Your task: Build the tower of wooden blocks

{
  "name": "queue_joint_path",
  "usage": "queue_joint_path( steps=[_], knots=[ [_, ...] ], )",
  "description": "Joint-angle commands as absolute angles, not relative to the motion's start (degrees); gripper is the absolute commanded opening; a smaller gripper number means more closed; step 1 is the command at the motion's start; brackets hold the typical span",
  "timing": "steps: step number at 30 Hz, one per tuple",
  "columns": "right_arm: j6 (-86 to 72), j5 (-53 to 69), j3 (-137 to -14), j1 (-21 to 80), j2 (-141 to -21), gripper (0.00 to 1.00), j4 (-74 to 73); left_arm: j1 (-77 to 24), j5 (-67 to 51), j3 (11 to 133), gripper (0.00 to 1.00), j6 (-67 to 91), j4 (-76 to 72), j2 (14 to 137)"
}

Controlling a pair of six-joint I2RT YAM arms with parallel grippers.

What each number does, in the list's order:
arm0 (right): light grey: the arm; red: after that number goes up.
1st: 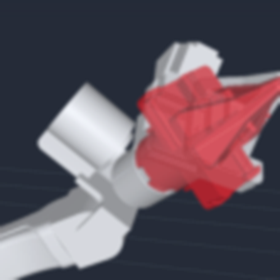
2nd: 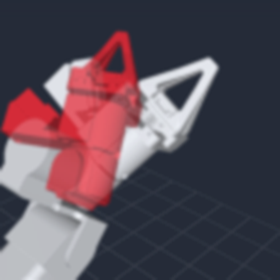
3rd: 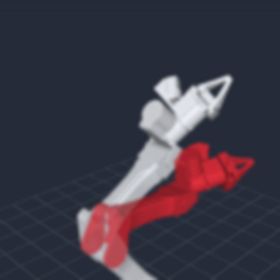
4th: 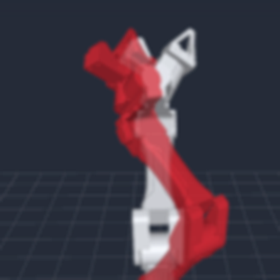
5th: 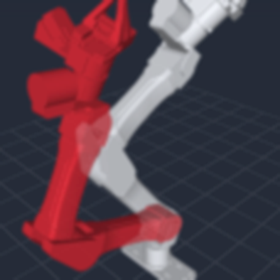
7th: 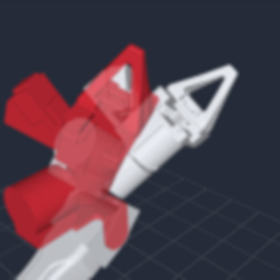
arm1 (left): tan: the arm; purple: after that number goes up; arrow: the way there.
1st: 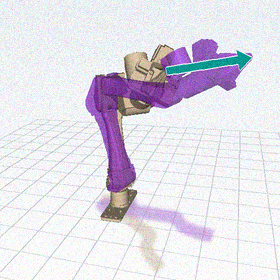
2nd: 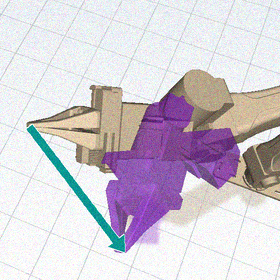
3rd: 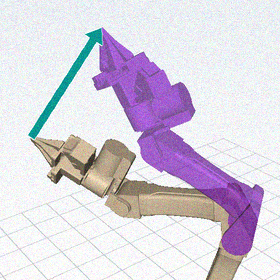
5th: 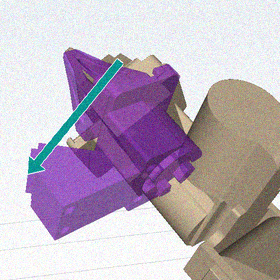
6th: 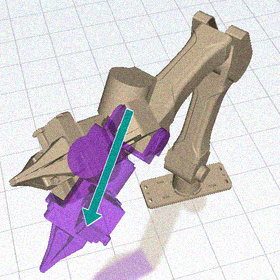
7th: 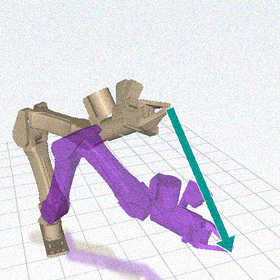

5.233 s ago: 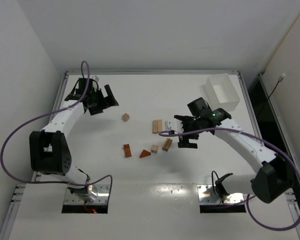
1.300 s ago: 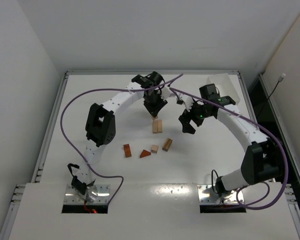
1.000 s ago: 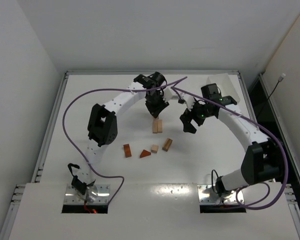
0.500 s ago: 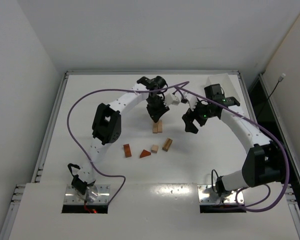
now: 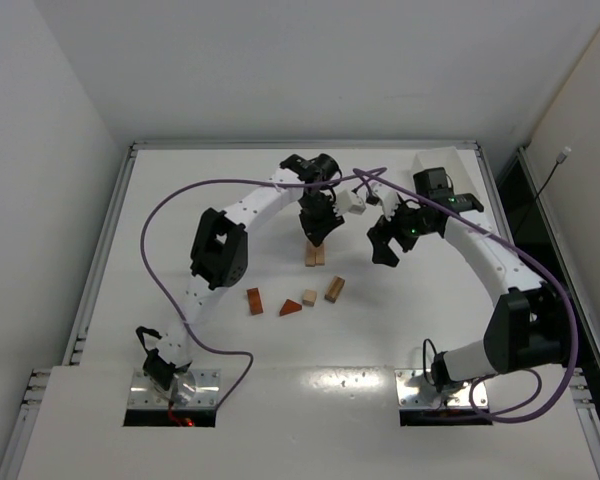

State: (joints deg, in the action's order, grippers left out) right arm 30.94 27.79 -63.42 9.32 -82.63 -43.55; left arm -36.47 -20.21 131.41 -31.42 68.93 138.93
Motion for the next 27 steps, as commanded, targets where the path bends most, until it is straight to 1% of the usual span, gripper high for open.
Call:
queue_joint_path(
  steps=[1,27],
  knots=[
    [30.59,31.11,-63.28,8.53,-80.95,0.94,-42.8,-37.27,-20.4,134.03,0.21,-33.93,69.7,139.04],
    [30.06,31.11,-63.81,7.47,-82.52,0.94,-42.8,-37.79,-18.11,134.03,0.21,-38.94,68.03,140.62]
  ],
)
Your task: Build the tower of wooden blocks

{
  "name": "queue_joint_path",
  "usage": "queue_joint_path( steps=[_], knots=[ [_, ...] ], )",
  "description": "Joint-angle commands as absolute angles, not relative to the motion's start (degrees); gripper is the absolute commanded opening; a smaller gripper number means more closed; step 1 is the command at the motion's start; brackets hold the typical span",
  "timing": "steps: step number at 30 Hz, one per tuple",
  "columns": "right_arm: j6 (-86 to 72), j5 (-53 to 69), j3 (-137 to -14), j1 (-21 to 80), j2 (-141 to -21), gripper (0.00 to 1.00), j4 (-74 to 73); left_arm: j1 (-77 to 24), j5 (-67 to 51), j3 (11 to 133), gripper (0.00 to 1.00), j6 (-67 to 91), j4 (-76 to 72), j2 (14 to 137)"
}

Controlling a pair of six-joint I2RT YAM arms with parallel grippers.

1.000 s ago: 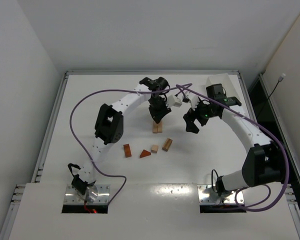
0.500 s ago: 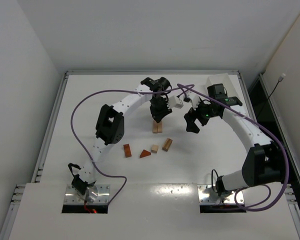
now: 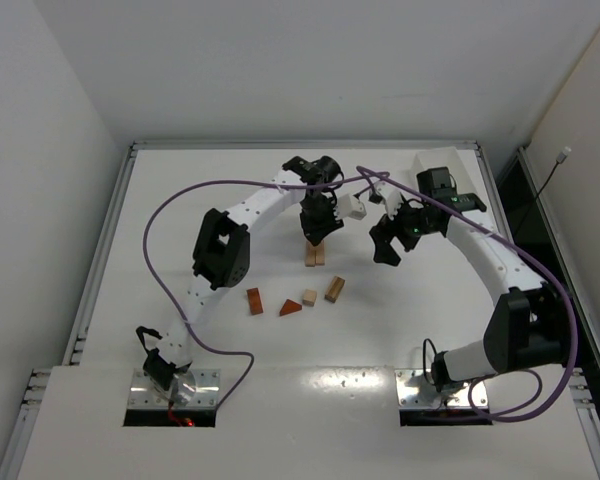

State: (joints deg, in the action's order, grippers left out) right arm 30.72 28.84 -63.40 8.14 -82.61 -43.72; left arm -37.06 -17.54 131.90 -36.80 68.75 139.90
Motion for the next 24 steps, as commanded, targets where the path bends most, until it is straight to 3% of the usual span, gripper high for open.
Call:
queue_joint_path(
  steps=[1,11,15,17,24],
  knots=[
    [30.06,31.11,-63.81,7.47,-82.53,0.94,-42.8,-37.79,-18.11,134.03,0.21,-38.94,68.03,140.62],
    [30.06,31.64,-63.81,6.94,-82.53,0.94,-43.33,-37.79,-18.11,134.03,0.21,-39.46,68.03,141.15],
    [30.06,31.64,-63.81,6.94,-82.53,0.94,-43.33,-37.79,-17.58,134.03,0.24,-39.46,67.5,141.15],
    [30.06,31.64,-63.81,6.94,-82.53,0.94,-43.33,-37.79,-17.58,134.03,0.32,-39.46,67.5,141.68],
    [30.06,32.17,-63.81,6.94,-83.06,0.94,-43.33,-37.79,-17.58,134.03,0.36,-39.46,67.5,141.68]
  ],
)
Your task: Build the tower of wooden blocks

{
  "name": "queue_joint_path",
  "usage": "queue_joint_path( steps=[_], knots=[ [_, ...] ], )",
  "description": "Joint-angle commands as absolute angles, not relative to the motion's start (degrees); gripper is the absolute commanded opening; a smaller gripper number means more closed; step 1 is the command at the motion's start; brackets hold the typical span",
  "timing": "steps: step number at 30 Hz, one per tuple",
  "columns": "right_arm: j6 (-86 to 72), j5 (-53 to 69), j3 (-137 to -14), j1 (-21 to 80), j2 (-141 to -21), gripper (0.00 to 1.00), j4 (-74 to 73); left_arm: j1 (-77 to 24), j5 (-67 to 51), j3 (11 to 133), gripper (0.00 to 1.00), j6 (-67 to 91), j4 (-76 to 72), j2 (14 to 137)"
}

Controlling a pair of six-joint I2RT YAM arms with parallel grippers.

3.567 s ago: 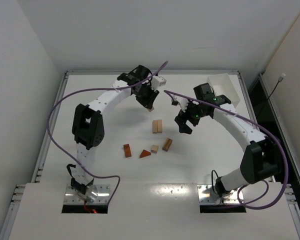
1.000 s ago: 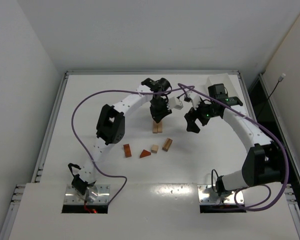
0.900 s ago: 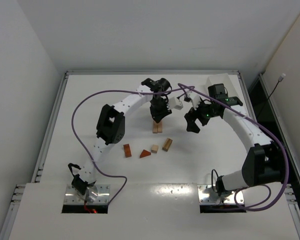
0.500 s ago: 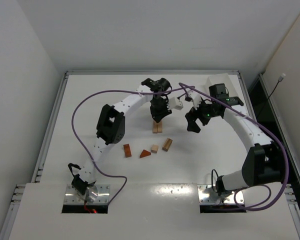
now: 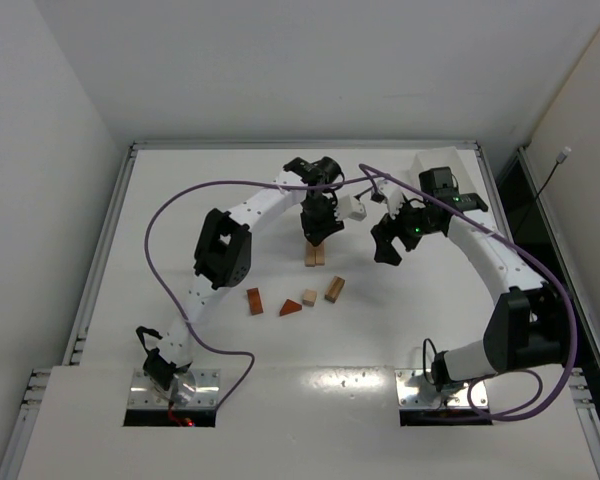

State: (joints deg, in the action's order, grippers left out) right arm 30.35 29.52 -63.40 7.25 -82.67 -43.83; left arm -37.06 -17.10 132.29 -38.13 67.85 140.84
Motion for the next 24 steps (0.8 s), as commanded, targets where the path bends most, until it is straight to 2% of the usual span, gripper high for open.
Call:
queue_joint_path(
  steps=[1,12,16,22,24],
  knots=[
    [30.06,32.17,-63.81,6.94,-83.06,0.94,-43.33,-37.79,-17.58,134.03,0.38,-39.46,67.5,141.68],
    [30.06,32.17,-64.34,6.94,-83.58,0.95,-43.86,-38.32,-17.58,132.8,0.71,-38.24,65.92,139.92],
    [30.59,32.78,-63.81,6.94,-82.97,0.95,-43.86,-38.32,-17.58,133.41,0.9,-35.34,63.9,136.5],
    [32.52,32.26,-62.75,8.0,-81.83,0.95,-43.33,-38.32,-18.11,135.18,0.99,-28.58,61.97,131.06],
    [33.22,31.73,-61.44,8.52,-81.04,0.95,-41.76,-37.1,-19.24,134.65,0.99,-24.18,60.91,127.89]
  ],
)
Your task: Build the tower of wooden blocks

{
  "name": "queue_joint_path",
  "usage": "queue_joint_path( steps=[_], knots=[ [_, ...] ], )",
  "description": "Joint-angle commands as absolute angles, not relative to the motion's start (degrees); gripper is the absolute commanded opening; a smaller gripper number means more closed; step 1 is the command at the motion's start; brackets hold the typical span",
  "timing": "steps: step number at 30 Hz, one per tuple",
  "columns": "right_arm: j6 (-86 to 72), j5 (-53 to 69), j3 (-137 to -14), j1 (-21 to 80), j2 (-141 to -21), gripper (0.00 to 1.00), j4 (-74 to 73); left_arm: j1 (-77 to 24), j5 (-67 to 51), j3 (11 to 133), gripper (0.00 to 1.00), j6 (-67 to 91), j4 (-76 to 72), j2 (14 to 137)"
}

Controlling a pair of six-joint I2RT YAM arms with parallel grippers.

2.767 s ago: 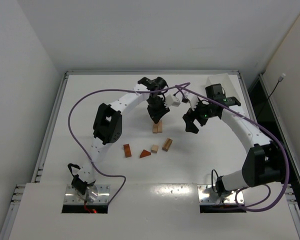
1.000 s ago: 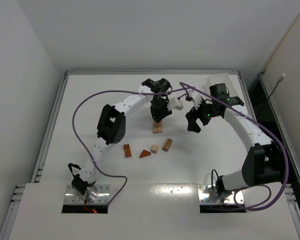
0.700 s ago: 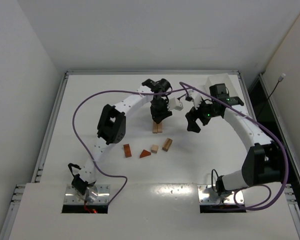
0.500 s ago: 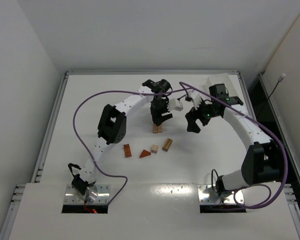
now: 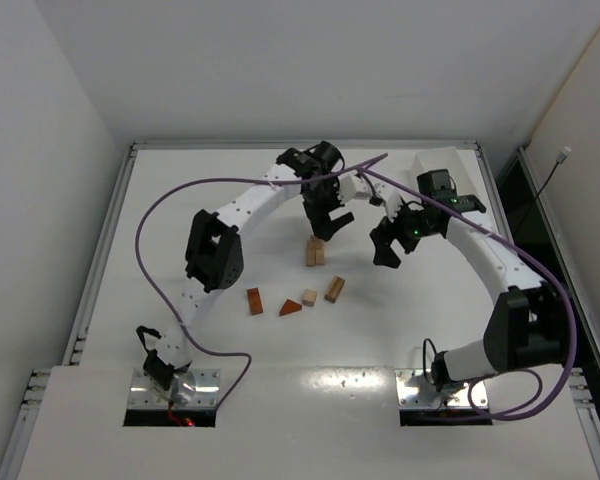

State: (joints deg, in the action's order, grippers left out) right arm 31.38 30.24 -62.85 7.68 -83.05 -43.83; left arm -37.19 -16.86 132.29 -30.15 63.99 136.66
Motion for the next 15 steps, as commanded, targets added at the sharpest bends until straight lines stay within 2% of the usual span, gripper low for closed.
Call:
queue_joint_path(
  steps=[1,5,7,11,15],
  knots=[
    [33.22,31.21,-61.44,8.53,-80.08,0.95,-41.14,-36.39,-19.25,133.87,0.99,-22.43,59.69,126.75],
    [33.84,28.4,-59.24,13.26,-77.7,0.95,-37.45,-30.25,-19.25,127.11,0.99,-7.85,53.35,120.86],
    [33.84,26.64,-59.24,16.33,-77.7,0.95,-36.14,-25.78,-14.97,120.87,0.99,-2.92,48.88,117.18],
    [31.65,23.12,-60.55,25.2,-81.89,0.93,-33.32,-21.19,-7.3,113.3,0.99,-0.62,46.15,110.51],
    [23.85,19.96,-61.96,29.17,-87.69,0.92,-29.19,-17.15,-3.0,104.54,0.99,2.28,44.66,105.31]
  ],
)
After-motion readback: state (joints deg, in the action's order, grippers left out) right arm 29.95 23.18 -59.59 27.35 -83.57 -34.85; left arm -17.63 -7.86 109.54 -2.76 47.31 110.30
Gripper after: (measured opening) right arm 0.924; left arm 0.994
